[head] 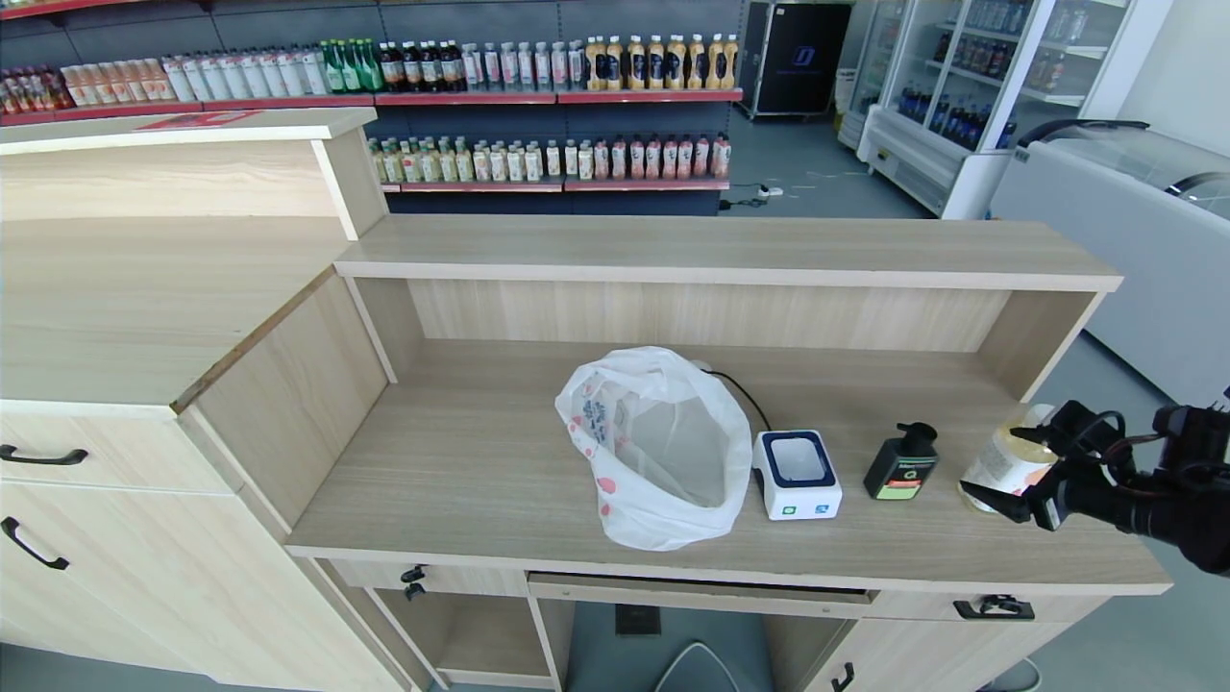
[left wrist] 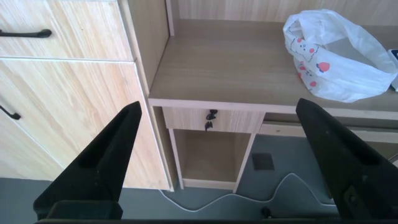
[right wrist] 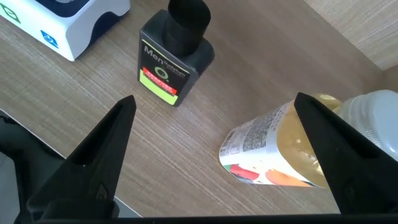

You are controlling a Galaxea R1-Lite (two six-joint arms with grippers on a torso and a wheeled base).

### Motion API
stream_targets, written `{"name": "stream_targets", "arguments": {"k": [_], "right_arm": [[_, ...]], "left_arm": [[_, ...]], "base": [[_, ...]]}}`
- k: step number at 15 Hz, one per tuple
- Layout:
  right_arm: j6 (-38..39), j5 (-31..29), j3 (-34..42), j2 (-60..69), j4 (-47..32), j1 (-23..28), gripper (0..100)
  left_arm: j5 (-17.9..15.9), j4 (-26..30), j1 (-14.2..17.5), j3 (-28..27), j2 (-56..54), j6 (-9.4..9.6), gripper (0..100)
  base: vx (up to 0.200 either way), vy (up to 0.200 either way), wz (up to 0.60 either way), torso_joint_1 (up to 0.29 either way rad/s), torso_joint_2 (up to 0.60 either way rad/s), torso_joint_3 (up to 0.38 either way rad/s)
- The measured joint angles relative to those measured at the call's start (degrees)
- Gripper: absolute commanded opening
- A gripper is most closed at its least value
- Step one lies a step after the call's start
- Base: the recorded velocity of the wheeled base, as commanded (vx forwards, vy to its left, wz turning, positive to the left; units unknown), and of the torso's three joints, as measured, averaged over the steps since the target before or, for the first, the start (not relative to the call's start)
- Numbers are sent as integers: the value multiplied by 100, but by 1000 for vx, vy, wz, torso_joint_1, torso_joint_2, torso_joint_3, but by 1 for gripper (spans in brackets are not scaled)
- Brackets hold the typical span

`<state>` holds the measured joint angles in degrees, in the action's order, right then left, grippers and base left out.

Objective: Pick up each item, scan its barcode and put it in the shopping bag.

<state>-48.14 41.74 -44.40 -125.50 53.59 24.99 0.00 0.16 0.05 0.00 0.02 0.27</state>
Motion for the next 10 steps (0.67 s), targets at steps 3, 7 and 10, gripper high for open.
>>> {"name": "stream_targets", "arguments": {"k": [3, 7, 10], "right_arm": [[0, 137, -299, -236, -121, -29, 100], [0, 276, -647, -514, -340, -188, 100], [0, 293, -767, -661, -373, -346, 100]], "left_arm": [[0, -2, 2, 0, 0, 0, 100], [0, -2, 5, 0, 0, 0, 100], [0, 0, 0, 0, 0, 0, 100]], "base": [[0, 0, 0, 0, 0, 0], [0, 0, 0, 0, 0, 0], [0, 0, 0, 0, 0, 0]]}}
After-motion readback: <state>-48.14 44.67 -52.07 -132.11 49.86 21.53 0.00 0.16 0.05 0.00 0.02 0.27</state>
